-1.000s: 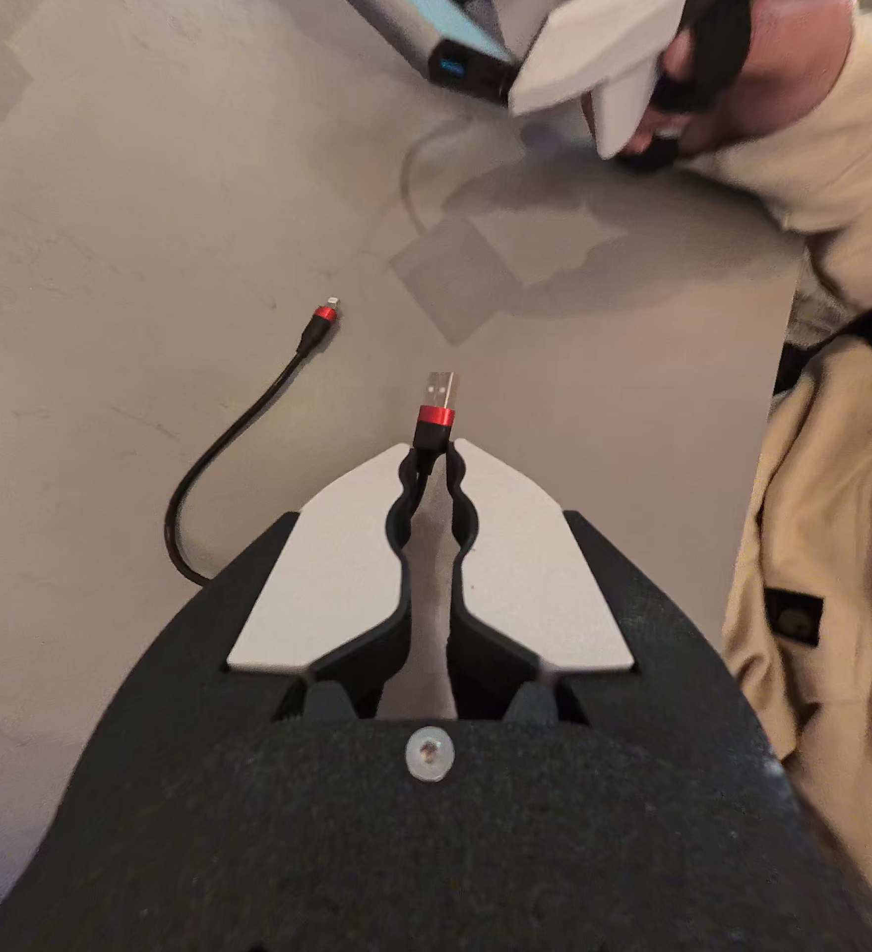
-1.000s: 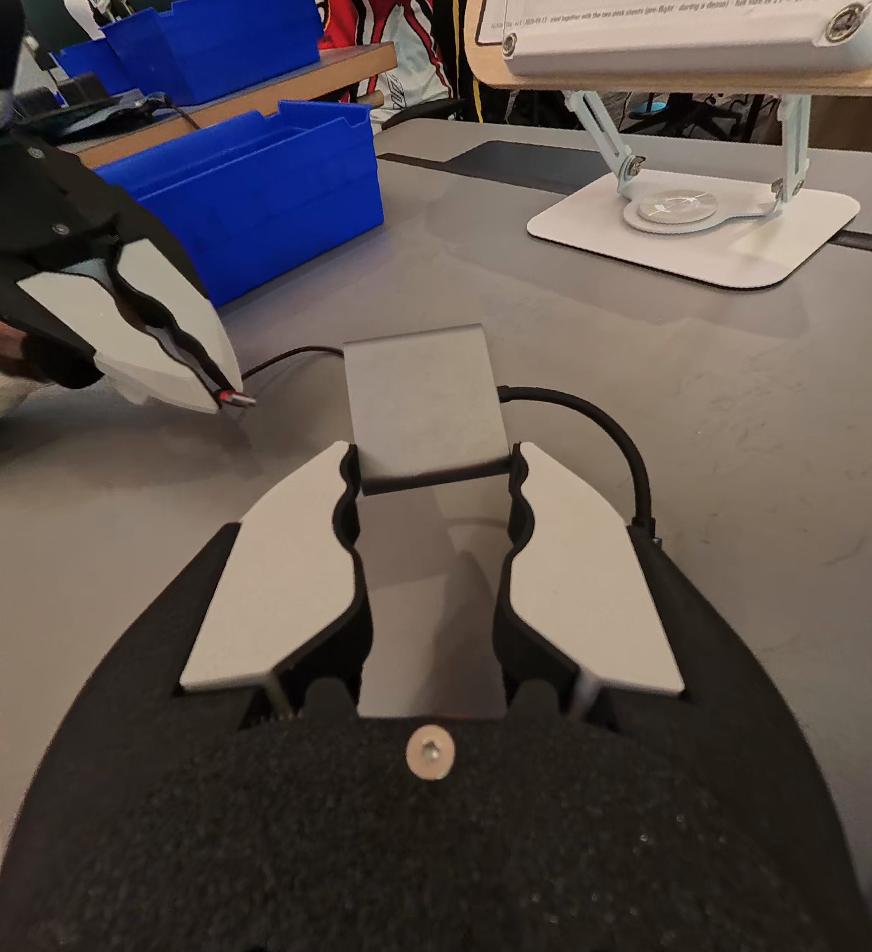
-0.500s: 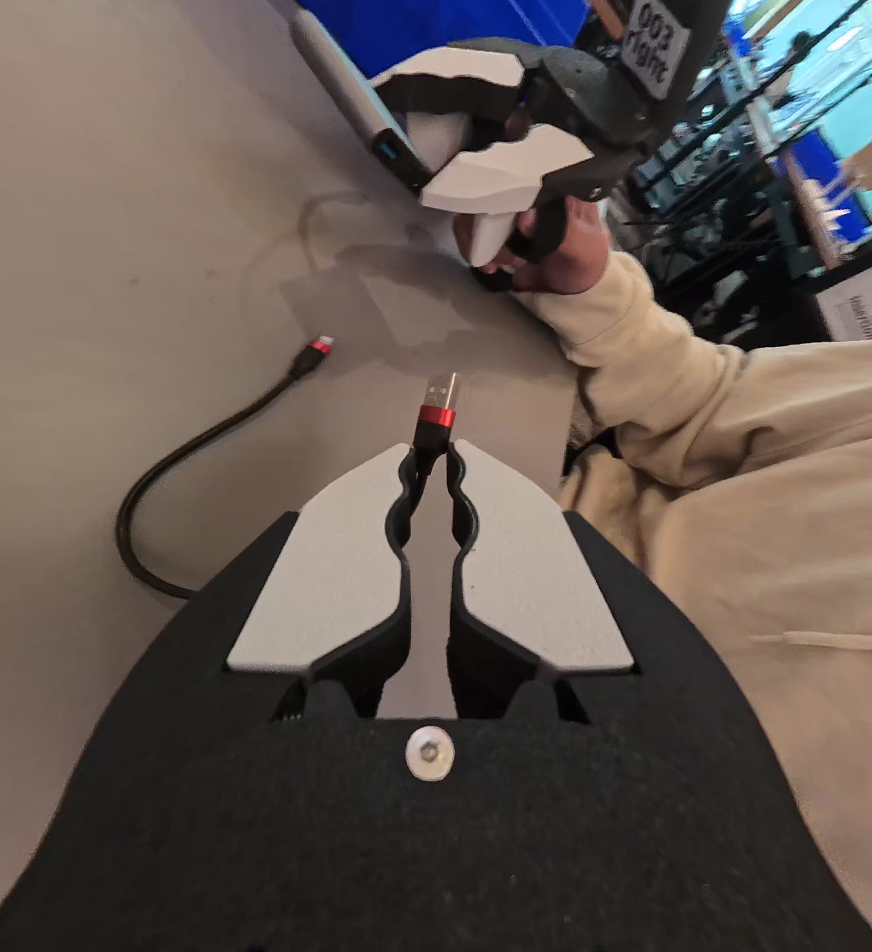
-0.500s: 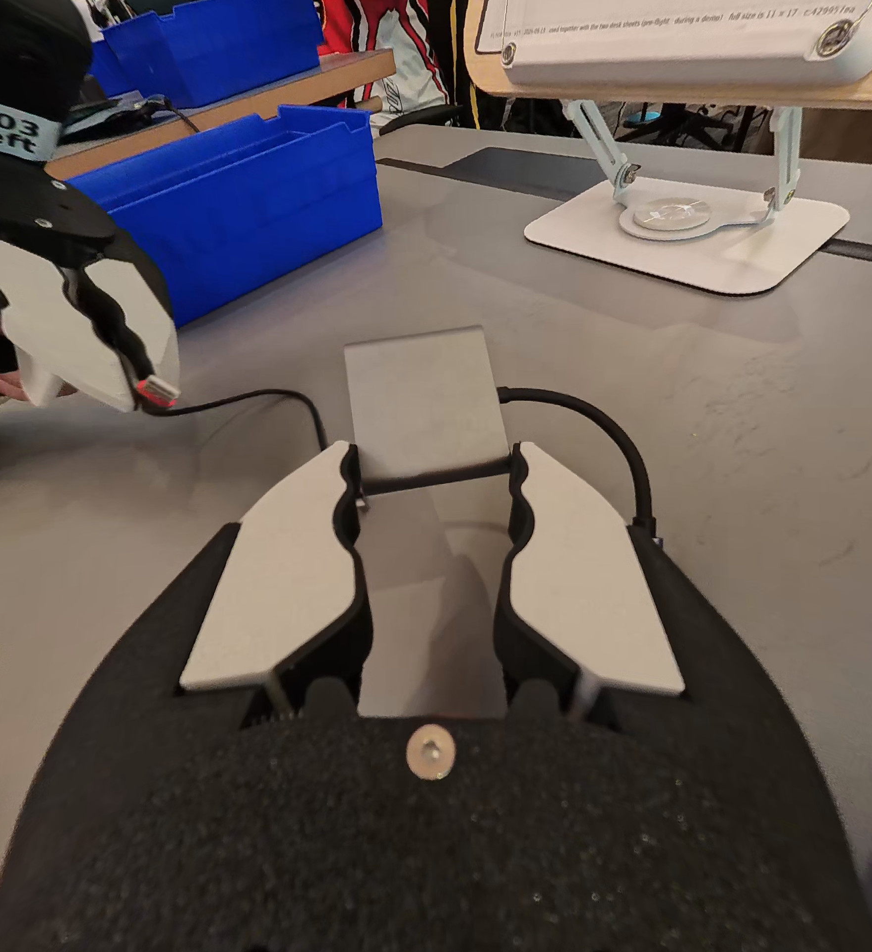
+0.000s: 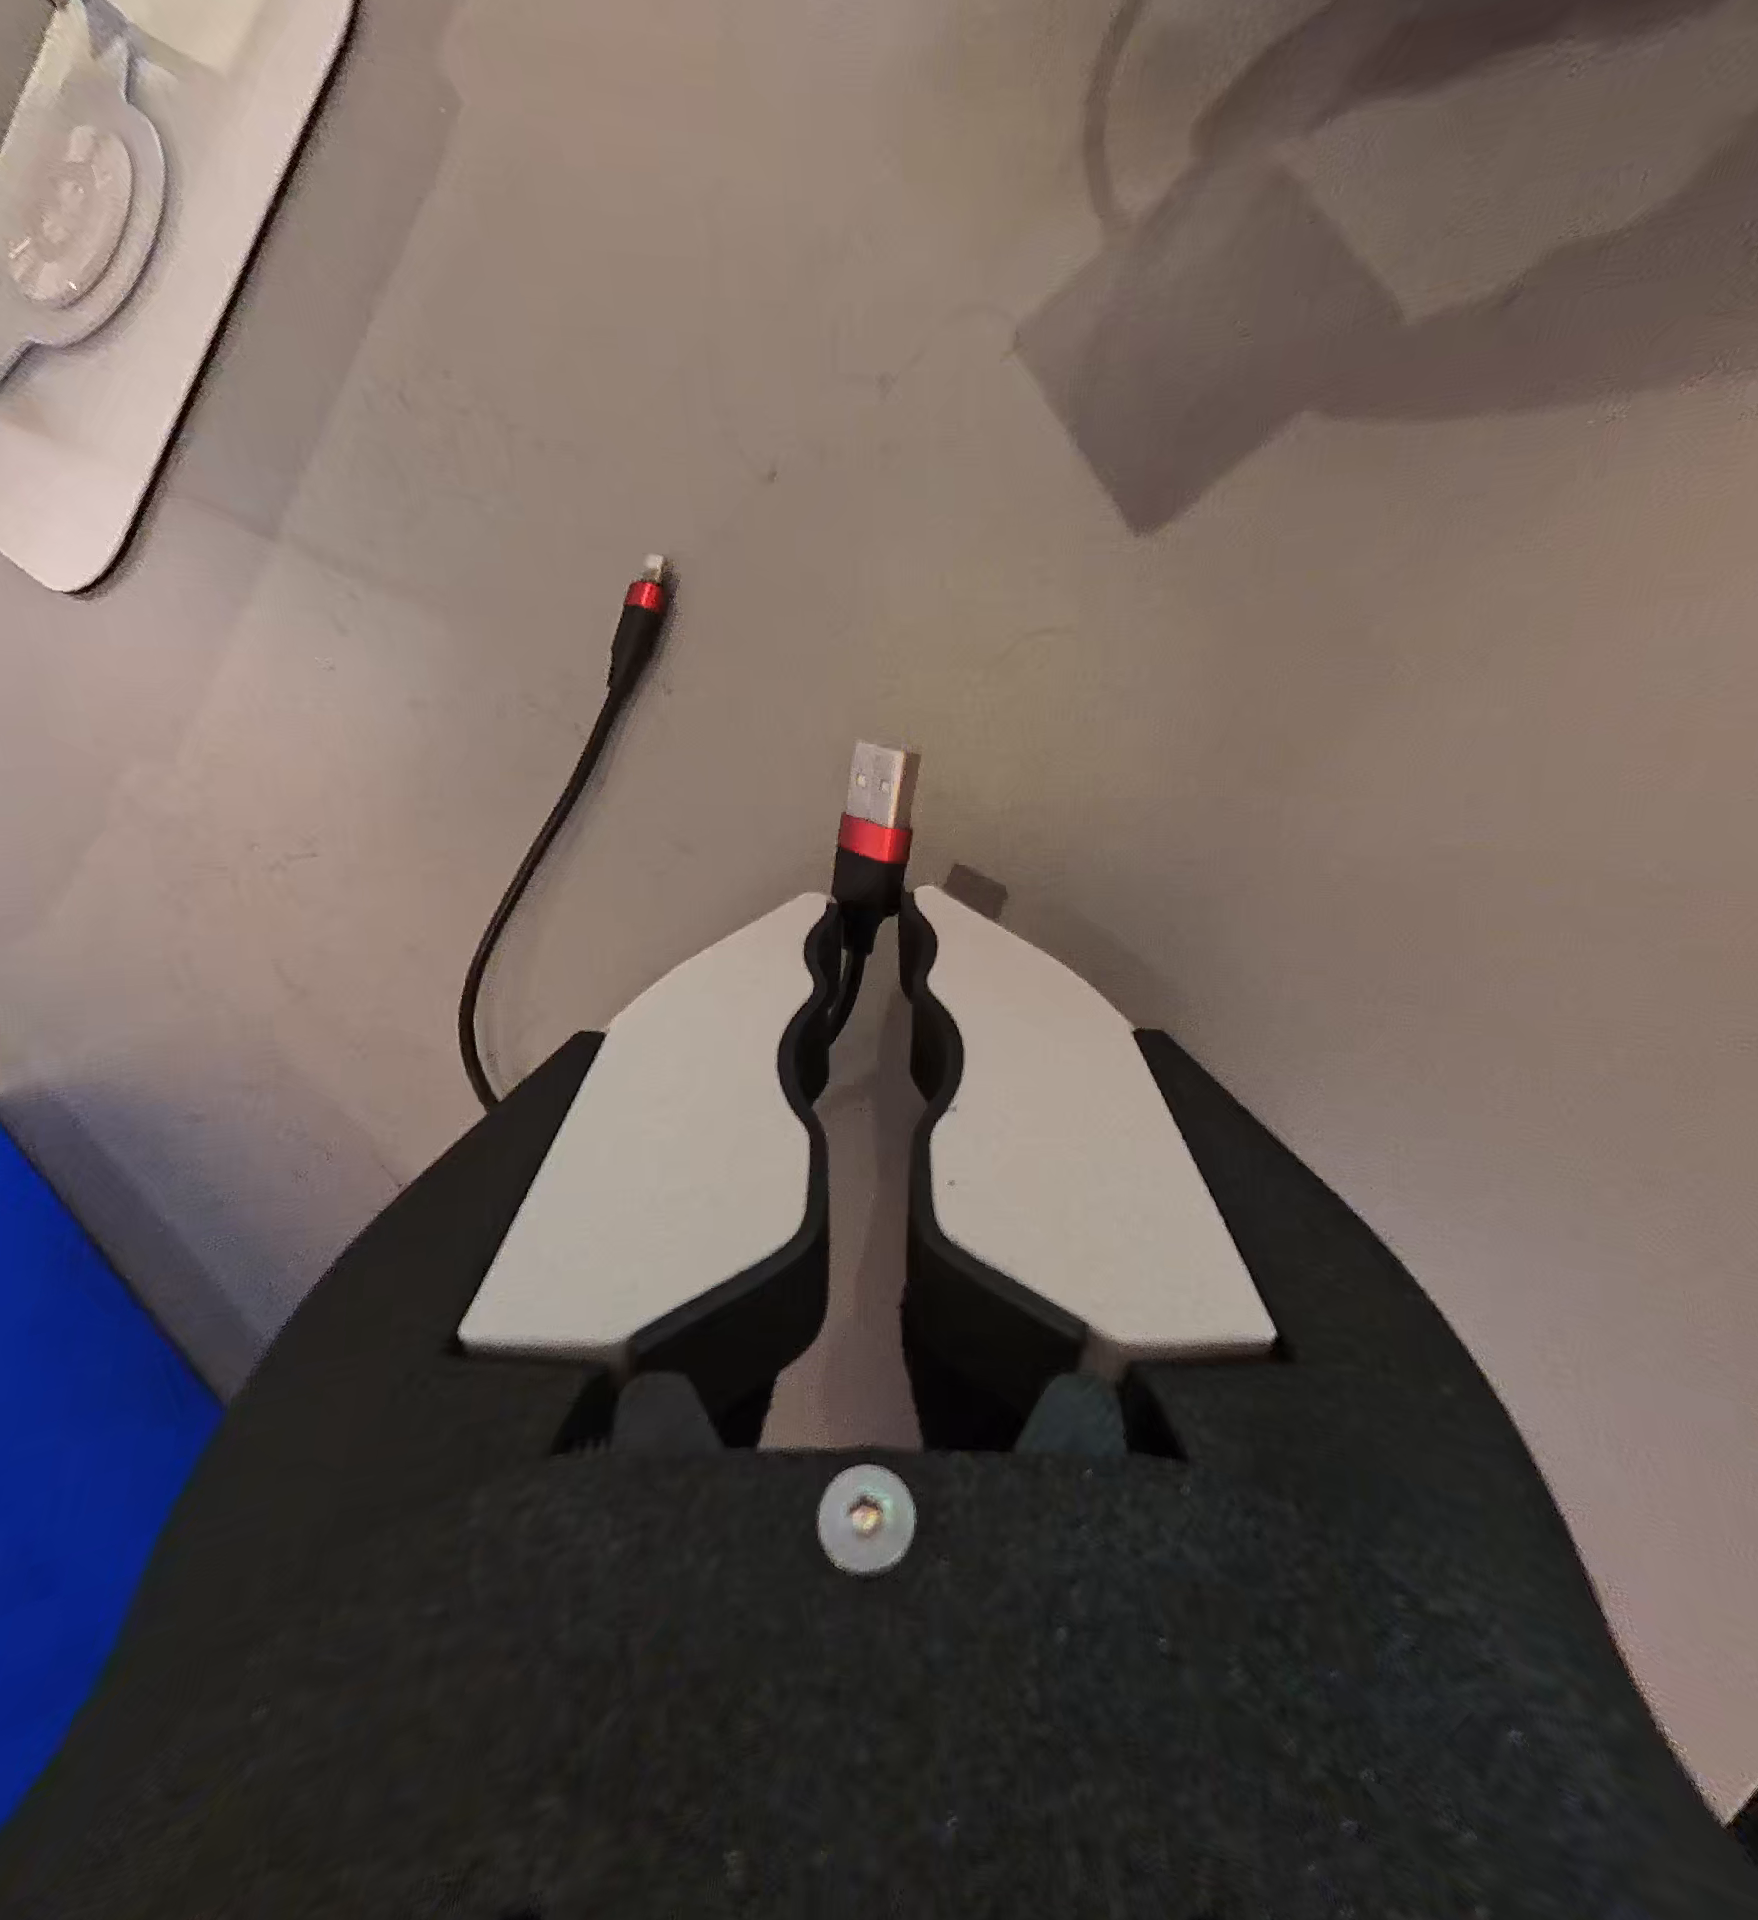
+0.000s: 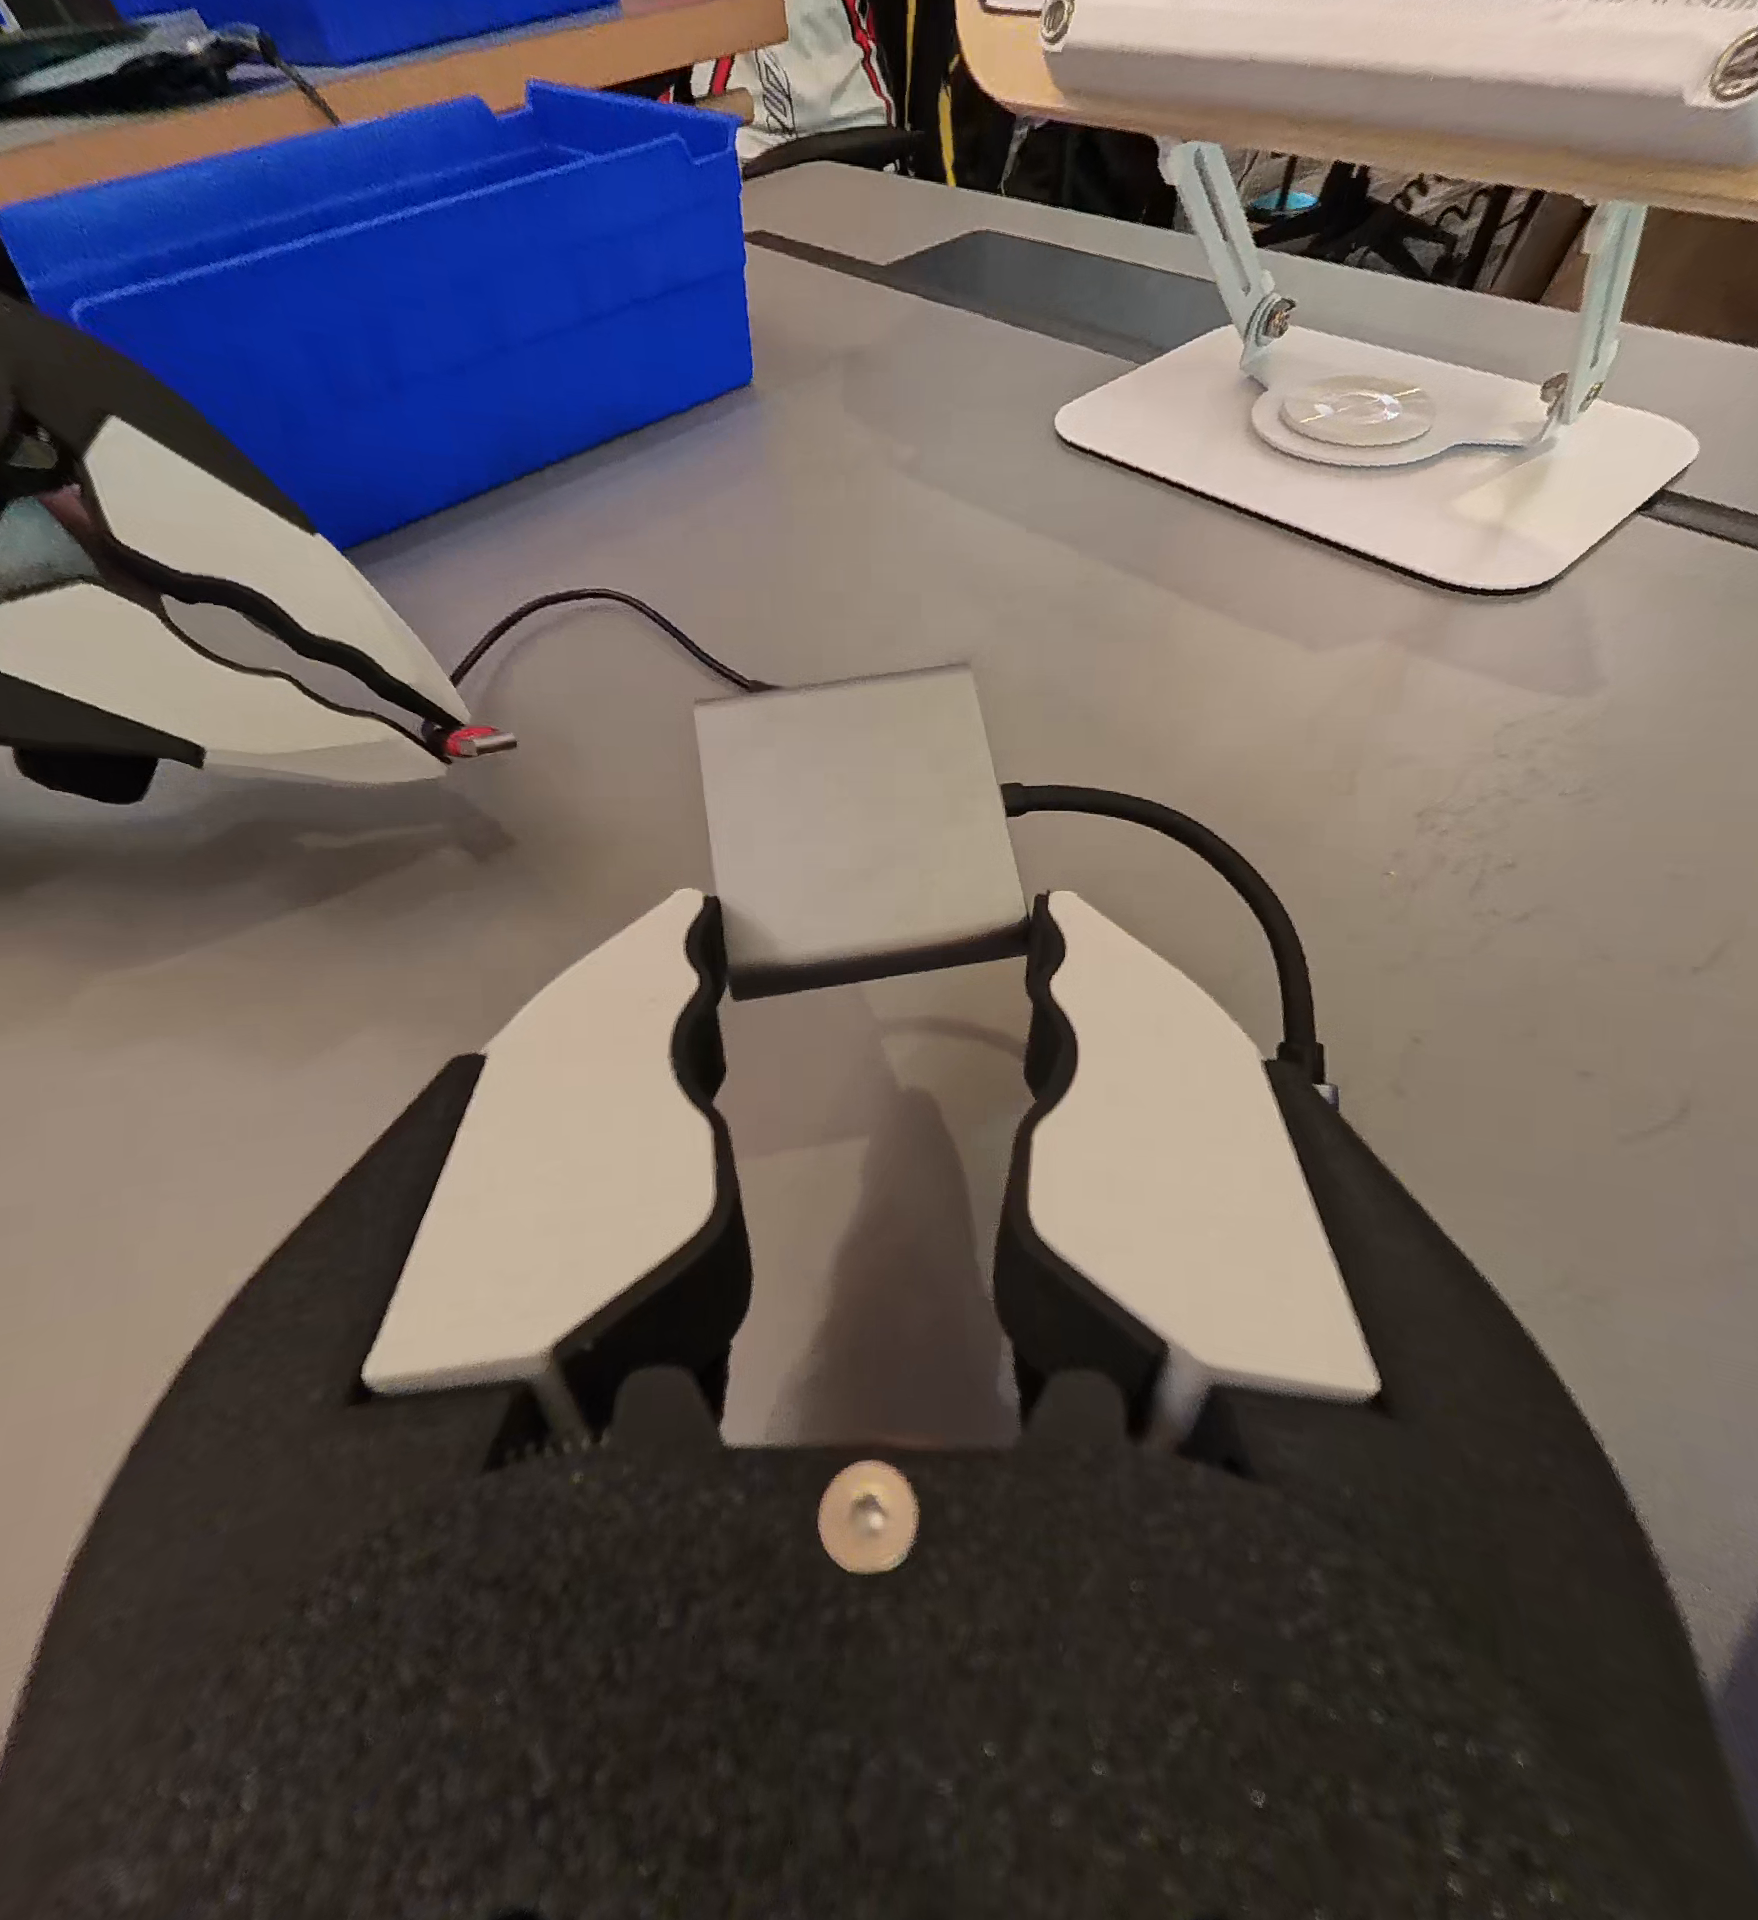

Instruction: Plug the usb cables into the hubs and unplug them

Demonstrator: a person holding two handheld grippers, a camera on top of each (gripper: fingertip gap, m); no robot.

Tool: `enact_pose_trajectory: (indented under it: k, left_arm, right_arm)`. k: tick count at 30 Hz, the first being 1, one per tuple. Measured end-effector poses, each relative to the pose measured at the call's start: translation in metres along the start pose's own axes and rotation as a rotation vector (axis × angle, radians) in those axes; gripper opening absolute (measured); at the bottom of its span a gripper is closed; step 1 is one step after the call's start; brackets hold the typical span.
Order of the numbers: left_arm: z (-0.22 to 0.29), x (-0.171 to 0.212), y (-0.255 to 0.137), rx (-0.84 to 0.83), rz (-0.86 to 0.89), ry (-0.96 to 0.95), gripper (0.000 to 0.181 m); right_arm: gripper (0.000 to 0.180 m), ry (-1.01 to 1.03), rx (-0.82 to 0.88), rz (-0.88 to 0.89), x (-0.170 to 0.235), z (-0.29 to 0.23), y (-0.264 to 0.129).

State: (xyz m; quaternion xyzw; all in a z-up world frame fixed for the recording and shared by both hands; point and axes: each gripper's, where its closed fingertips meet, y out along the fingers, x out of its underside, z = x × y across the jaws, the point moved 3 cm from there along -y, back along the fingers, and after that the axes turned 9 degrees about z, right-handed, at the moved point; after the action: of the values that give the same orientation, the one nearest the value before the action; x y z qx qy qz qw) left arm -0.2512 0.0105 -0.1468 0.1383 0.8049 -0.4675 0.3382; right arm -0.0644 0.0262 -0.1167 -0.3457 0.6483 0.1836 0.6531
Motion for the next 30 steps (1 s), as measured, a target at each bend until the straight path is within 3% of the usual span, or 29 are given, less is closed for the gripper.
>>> enact_pose_trajectory:
  k: [5,9,17,21,23,25,30]
  left_arm:
    - [0.014,0.011,0.01,0.067,-0.053,-0.01,0.01]
    - [0.018,-0.002,0.001,0.179,0.027,-0.093,0.039]
    - [-0.004,0.009,-0.01,0.505,0.107,-0.332,0.041]
    - [-0.009,0.025,0.001,0.505,0.078,-0.339,0.041]
    - [-0.004,0.026,0.003,0.515,0.102,-0.308,0.028]
    - [0.003,0.027,0.002,0.537,0.094,-0.285,0.004]
    - [0.012,0.026,-0.001,0.538,0.091,-0.226,0.002]
  right_arm:
    - [0.056,-0.001,-0.002,-0.009,0.001,0.0,0.001]
    - [0.056,0.012,-0.007,-0.008,0.001,0.0,0.001]
    - [0.056,0.012,-0.023,-0.009,0.002,-0.003,0.001]
    - [0.056,0.011,-0.022,-0.013,0.002,-0.002,0.002]
    - [0.056,0.013,-0.02,-0.014,0.002,-0.002,0.001]
    - [0.056,0.015,-0.02,-0.015,0.003,-0.002,0.002]
    - [0.056,0.011,-0.021,-0.019,0.003,-0.002,0.002]
